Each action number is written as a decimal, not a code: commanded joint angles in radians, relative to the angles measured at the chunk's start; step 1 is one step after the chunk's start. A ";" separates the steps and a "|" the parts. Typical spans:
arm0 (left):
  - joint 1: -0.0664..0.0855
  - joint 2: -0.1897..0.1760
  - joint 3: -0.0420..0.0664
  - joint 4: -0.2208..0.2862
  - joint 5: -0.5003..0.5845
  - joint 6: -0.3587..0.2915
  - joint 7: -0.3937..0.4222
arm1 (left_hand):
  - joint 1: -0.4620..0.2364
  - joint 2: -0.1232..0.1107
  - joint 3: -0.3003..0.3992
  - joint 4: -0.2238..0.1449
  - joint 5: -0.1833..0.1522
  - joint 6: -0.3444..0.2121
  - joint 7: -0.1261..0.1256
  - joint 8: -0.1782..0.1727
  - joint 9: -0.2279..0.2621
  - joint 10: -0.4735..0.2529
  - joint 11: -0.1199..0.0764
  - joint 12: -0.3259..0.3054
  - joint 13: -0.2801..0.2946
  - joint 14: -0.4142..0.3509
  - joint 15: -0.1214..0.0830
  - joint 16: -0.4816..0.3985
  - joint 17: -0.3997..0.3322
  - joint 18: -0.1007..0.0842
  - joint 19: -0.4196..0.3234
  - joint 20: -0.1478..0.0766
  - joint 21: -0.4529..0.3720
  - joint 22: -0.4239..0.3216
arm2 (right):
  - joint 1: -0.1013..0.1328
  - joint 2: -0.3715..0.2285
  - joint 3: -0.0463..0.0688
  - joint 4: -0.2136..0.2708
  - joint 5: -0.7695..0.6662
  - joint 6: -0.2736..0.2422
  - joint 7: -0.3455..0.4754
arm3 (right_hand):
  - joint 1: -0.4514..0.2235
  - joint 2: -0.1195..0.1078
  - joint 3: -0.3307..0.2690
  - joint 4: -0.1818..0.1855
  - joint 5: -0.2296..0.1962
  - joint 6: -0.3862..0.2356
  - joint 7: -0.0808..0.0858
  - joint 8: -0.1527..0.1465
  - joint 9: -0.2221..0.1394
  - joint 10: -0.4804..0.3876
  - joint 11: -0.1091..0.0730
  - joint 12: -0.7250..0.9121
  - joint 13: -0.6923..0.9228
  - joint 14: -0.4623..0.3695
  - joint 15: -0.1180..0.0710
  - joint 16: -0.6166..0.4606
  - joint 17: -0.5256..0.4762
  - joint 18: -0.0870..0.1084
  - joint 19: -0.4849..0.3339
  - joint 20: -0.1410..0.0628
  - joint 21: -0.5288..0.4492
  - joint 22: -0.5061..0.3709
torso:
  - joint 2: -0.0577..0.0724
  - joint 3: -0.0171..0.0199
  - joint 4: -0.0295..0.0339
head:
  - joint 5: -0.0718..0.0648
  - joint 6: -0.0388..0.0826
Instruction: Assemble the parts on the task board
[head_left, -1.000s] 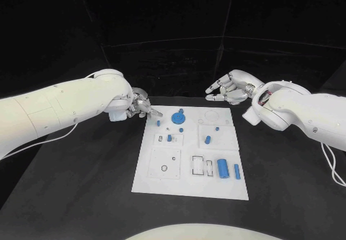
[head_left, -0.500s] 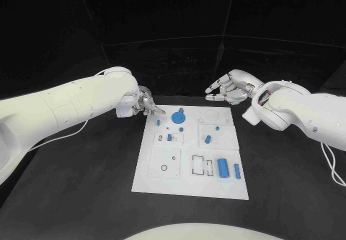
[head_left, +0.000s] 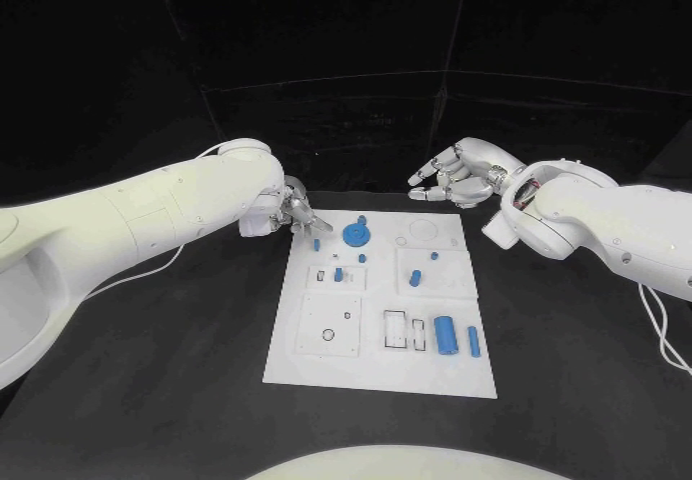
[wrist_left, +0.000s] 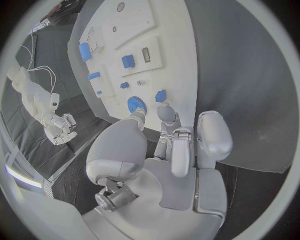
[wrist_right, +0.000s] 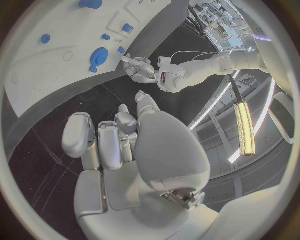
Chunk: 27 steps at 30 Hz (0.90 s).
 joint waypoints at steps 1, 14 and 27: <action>0.000 0.004 0.000 -0.007 -0.024 0.022 0.011 | 0.011 -0.002 -0.006 0.000 -0.002 -0.005 0.000 -0.006 0.000 -0.007 0.003 -0.002 -0.001 0.102 0.008 -0.006 0.246 -0.005 -0.005 -0.001 -0.005 0.000 | 0.002 0.002 0.001 0.000 -0.002 0.000 0.006 | 0.001 0.009 -0.002 -0.004 0.004 0.002 -0.001 0.004 -0.002 0.000 0.001 -0.004 -0.001 0.040 -0.007 -0.005 -0.001 0.009 -0.004 -0.005 -0.003 -0.001 | 0.001 -0.0009 0.0014 | 0.002 -0.001; -0.009 0.023 0.000 -0.034 -0.062 0.033 0.018 | 0.030 0.001 -0.018 -0.005 -0.002 -0.007 0.002 -0.008 -0.001 -0.009 0.005 0.002 0.001 0.102 0.010 -0.005 0.247 -0.006 -0.005 0.002 -0.003 0.003 | 0.002 0.004 0.001 -0.001 -0.002 0.002 0.006 | 0.001 0.009 -0.002 -0.004 0.004 0.002 -0.001 0.004 -0.002 0.000 0.001 -0.004 -0.001 0.040 -0.007 -0.005 -0.001 0.009 -0.004 -0.005 -0.003 -0.001 | 0.001 -0.0004 0.0003 | 0.003 -0.001; -0.020 0.031 0.001 -0.038 -0.074 0.048 0.011 | 0.055 0.012 -0.026 -0.014 -0.002 -0.007 0.003 -0.009 -0.001 -0.010 0.006 0.008 0.003 0.102 0.011 -0.005 0.247 -0.005 -0.006 0.003 -0.004 0.003 | 0.002 0.008 0.001 -0.002 -0.002 0.006 0.006 | 0.003 0.010 -0.002 -0.005 0.007 0.002 -0.001 0.005 -0.002 0.000 0.001 -0.003 0.000 0.040 -0.007 -0.005 -0.001 0.010 -0.004 -0.005 -0.004 -0.002 | 0.001 -0.0004 0.0002 | 0.003 -0.004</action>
